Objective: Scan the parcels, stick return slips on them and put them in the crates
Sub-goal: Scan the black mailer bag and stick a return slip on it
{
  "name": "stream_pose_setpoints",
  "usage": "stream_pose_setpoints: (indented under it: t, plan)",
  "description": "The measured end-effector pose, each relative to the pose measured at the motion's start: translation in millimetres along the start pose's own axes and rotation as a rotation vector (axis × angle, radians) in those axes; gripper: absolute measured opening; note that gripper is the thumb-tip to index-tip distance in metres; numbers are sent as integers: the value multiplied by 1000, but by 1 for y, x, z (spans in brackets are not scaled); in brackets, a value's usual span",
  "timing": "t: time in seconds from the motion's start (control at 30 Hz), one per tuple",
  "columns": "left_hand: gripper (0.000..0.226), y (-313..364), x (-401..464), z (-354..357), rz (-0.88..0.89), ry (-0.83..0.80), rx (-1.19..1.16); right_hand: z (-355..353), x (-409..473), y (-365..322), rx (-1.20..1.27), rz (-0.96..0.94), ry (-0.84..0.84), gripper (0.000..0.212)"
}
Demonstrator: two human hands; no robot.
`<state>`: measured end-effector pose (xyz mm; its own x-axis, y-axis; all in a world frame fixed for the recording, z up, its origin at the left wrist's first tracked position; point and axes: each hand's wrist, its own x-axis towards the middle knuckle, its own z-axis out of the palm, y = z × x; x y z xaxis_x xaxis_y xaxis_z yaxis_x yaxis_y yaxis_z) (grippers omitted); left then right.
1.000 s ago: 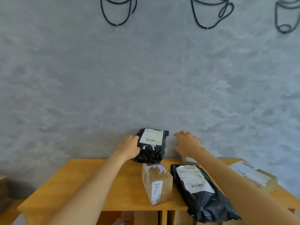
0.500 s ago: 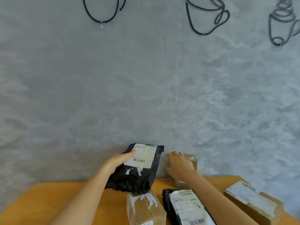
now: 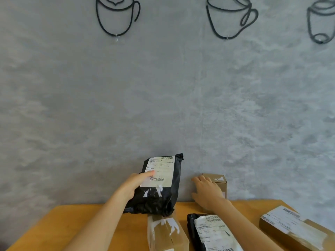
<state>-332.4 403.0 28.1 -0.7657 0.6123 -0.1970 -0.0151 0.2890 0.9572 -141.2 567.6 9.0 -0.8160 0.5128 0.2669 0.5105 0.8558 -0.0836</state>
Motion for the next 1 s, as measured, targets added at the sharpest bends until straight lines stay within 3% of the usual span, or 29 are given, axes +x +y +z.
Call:
stream_pose_setpoints:
  t: [0.2,0.5,0.67,0.87,1.0]
  plan:
    - [27,17,-49,-5,169,75,-188,-4,-8,-11,30,-10,16,52]
    - [42,24,-128,-4,282,95,-239,-55,-65,-25,3,-4,96,48]
    - [44,1,-182,9,261,50,-266,-68,-126,-25,3,49,121,43]
    - [50,-71,-238,39,179,-95,-335,-55,-226,-20,-23,131,69,54]
    - [92,-121,-268,71,150,-203,-378,-43,-291,-2,-34,231,49,54]
